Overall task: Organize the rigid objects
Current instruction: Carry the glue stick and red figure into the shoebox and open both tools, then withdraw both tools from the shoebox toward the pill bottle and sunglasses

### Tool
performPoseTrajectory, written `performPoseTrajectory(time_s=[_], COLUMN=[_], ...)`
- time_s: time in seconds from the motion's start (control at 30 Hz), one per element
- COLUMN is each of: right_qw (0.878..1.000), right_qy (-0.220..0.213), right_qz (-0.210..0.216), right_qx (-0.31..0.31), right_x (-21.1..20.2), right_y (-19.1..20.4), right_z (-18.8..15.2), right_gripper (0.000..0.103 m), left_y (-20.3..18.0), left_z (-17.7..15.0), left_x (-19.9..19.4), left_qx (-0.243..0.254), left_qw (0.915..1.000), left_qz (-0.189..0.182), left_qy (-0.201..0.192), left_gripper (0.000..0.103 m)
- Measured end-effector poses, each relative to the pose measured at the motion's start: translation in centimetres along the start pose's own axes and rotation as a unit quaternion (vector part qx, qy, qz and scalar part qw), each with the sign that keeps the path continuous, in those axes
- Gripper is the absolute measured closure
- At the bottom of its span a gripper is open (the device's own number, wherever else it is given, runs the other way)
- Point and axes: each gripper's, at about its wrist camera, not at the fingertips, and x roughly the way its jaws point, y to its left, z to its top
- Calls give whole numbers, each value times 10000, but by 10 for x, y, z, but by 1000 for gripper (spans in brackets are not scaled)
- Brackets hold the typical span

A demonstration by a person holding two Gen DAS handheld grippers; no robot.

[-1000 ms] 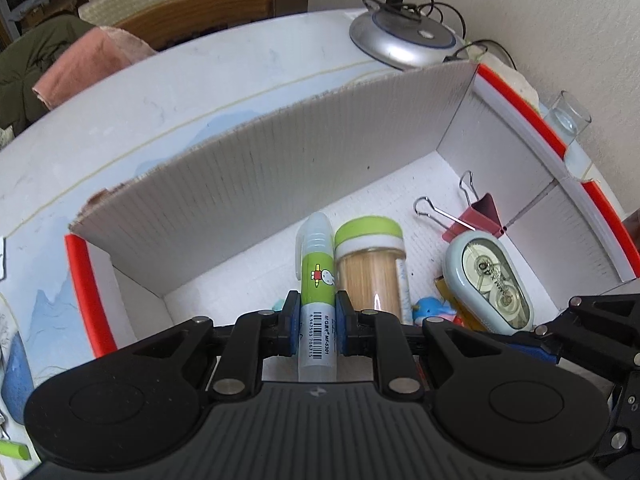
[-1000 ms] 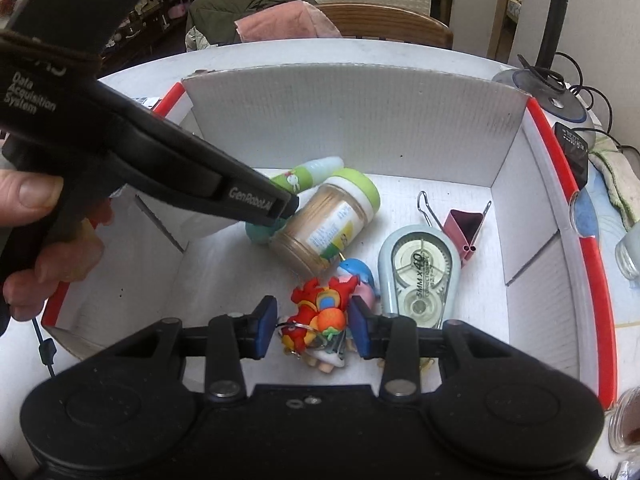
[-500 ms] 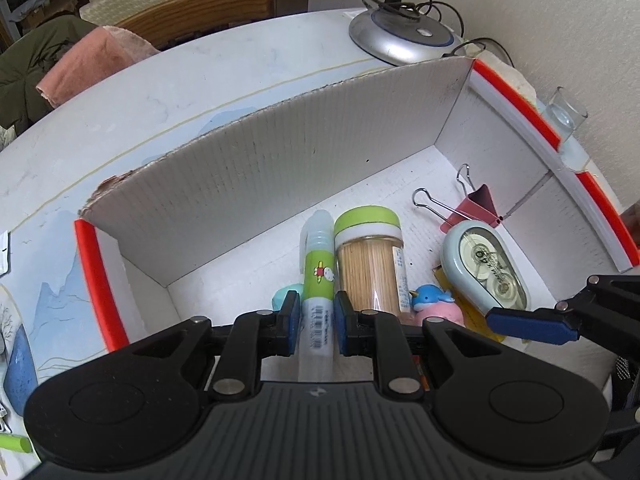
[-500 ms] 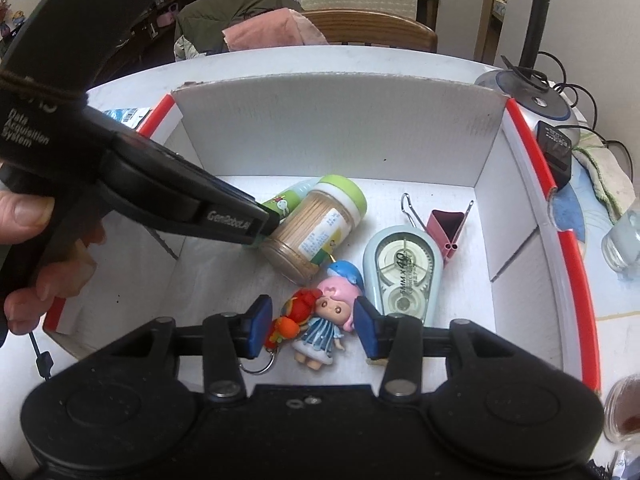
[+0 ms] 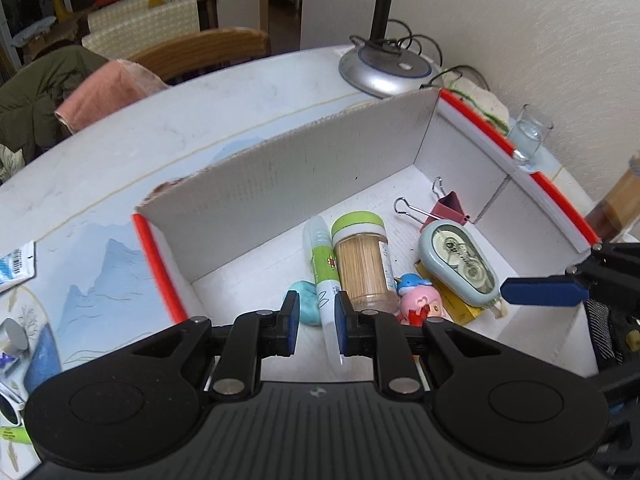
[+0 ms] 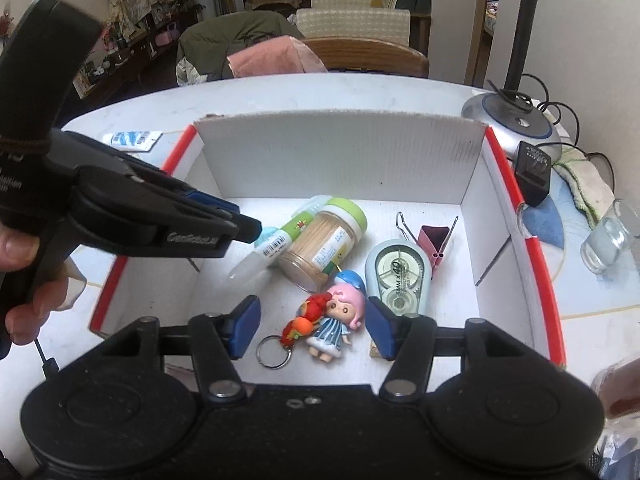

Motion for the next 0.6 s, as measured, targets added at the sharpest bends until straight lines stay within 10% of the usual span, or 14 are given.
performPoseTrajectory(time_s=[0.6], right_qw=[9985], right_qy=[-536], right_qz=[76], right_qx=[-58], right_x=[-53], right_y=[49], right_z=[5], right_gripper=[38], left_y=[47], left_z=[-46], left_x=[-95], left_qx=[-234], left_qw=[9961], left_qz=[-214], left_qy=[-825], left_gripper=[85])
